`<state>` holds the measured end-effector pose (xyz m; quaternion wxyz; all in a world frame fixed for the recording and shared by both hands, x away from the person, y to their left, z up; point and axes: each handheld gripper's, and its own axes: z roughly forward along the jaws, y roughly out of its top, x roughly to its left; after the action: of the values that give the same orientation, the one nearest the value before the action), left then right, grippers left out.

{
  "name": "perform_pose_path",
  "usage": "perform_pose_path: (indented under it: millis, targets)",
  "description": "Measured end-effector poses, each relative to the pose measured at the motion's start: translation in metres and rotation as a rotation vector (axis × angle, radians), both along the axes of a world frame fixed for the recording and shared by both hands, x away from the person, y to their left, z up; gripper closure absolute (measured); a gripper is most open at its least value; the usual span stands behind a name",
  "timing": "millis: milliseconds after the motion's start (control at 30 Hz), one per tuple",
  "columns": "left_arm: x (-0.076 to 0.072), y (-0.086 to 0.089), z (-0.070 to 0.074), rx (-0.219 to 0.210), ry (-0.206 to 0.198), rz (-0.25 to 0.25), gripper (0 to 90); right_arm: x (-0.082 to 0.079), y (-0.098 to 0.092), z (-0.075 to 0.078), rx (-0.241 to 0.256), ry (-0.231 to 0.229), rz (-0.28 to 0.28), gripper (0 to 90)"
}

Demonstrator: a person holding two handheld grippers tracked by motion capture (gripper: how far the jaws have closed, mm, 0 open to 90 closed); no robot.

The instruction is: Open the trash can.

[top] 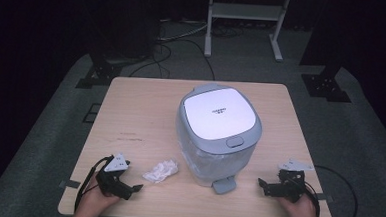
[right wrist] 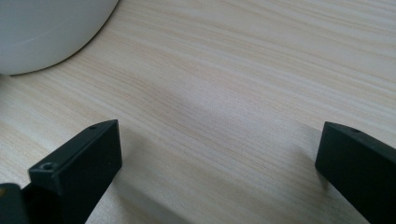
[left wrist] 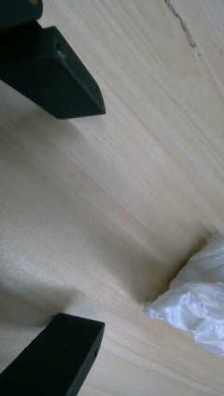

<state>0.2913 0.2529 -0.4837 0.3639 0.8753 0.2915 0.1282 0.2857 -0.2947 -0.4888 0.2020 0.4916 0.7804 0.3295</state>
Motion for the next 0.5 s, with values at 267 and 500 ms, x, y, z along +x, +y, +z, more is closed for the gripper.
perform_pose_path:
  millis: [267,500]
  targets:
    - [0.0006,-0.0003,0.0,0.001,0.0,0.004,0.0,0.0,-0.0004,0.0,0.0,0.001,0.005,0.0]
    - [0.0004,-0.0003,0.0,0.0,0.0,0.007,0.0,0.0011,0.0006,0.0015,-0.002,0.016,0.033,0.0]
